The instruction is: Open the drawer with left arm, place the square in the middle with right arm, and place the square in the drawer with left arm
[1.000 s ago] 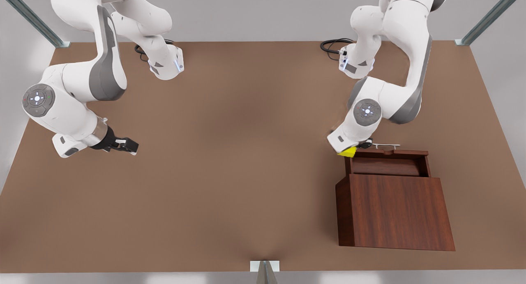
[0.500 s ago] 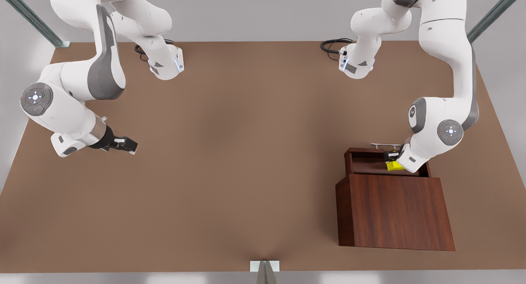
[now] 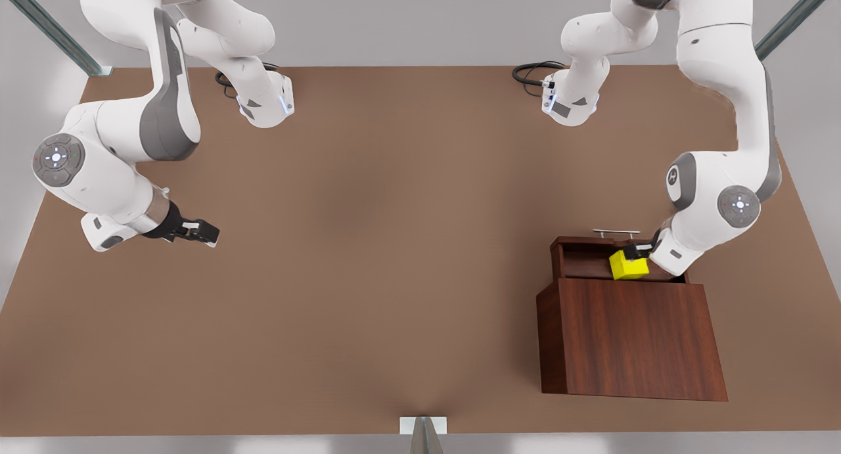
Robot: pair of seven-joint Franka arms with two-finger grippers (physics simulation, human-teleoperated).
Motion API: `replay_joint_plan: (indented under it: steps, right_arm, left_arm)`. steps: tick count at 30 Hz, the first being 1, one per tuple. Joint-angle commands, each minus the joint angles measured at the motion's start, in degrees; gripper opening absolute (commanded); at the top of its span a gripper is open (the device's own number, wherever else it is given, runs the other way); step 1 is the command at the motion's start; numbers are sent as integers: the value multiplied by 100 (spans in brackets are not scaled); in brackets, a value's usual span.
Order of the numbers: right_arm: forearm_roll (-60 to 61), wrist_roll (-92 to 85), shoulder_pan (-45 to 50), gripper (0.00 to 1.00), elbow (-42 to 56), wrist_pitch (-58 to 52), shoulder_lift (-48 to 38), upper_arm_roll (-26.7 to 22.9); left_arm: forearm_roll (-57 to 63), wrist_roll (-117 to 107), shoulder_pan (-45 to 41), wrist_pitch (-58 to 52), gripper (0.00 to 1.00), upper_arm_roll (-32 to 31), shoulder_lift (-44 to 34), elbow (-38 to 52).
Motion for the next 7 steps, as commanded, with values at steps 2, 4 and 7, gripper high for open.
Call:
replay_joint_plan:
  steps: [2,4,7]
  right_arm:
    - [9,9,-4,100,-9,0,-27,0]
    - [9,9,-13,100,-9,9,-18,0]
    - [9,9,-13,100,-9,0,-18,-9]
  left_arm:
    - [-26,66,-430,-991,100,-30,-329,640]
    - [9,58,-651,-1844,100,-21,-260,1458]
    - [-18,31,-651,-1985,100,-30,-251,1529]
